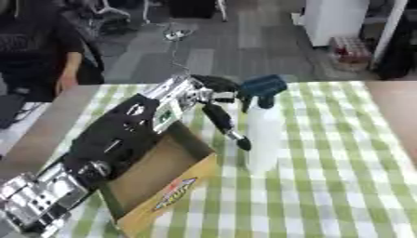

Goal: Pick up objects on the table and place them in the box.

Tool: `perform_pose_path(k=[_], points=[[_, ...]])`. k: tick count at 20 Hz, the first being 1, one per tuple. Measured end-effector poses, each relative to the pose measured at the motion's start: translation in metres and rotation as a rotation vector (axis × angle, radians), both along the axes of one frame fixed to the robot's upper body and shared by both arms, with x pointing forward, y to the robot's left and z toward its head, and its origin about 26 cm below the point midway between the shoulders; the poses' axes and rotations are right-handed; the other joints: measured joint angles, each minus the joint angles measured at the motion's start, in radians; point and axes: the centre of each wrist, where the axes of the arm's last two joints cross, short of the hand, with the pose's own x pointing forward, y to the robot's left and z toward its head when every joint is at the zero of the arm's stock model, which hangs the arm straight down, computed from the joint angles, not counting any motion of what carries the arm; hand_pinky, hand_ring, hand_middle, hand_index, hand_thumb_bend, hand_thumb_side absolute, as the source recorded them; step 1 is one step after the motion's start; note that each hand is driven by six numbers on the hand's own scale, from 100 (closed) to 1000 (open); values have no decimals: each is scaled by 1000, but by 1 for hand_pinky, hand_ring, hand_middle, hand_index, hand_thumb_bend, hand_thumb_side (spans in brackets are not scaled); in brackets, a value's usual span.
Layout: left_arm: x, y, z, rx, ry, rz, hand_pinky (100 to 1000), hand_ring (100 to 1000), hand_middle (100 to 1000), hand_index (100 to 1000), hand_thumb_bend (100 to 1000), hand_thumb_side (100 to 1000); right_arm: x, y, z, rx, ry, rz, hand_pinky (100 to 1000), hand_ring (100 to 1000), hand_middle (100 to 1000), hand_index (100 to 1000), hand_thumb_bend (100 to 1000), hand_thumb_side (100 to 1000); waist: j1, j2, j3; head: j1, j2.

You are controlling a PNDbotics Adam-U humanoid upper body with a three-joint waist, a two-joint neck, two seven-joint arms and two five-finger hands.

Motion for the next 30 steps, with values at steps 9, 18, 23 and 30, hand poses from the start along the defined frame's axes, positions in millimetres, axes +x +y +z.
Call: perform_pose_path(k=[9,18,23,30], points=[[4,4,-6,-130,13,12,818,796,854,859,1000,872,0,0,1,5,-1,6,620,734,768,847,370,1000,2,1,-6,8,0],[4,3,-6,-193,29,18,811,792,851,857,1000,865,1,1,3,4,-2,11,622,733,768,847,369,1000,6,1,-18,20,-5],[4,0,-7,-198,27,11,810,790,848,852,1000,760,2,2,5,9,-5,19,624,734,769,847,369,1000,9,1,-27,27,-19],[5,-1,-11,-188,36,11,736,728,813,839,904,714,4,4,11,16,-15,35,628,734,769,845,369,1000,16,0,-44,27,-36]])
